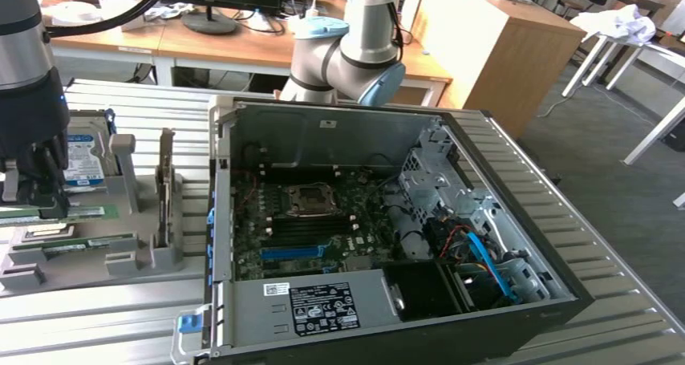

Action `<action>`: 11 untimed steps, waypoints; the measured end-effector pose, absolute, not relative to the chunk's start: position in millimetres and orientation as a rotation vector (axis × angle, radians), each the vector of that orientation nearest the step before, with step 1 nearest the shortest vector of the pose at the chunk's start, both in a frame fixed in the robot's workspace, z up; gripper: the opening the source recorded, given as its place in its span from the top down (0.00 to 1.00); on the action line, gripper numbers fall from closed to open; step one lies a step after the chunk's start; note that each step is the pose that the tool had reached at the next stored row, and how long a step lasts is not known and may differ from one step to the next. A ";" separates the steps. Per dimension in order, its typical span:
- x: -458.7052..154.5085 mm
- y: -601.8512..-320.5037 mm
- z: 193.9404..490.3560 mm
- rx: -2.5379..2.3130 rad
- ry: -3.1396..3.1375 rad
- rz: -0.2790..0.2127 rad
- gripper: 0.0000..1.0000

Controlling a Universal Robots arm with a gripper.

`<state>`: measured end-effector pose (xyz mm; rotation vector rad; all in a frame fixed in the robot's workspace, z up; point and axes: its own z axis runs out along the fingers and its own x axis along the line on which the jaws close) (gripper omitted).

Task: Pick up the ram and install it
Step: 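Pick up the ram and move it above insertion slot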

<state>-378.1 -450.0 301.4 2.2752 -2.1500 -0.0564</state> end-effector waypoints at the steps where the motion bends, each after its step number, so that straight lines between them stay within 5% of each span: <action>1: -378.1 -450.0 301.9 2.275 -2.150 -0.056 0.87; 11: -378.1 -450.0 306.2 2.275 -2.150 -0.056 0.87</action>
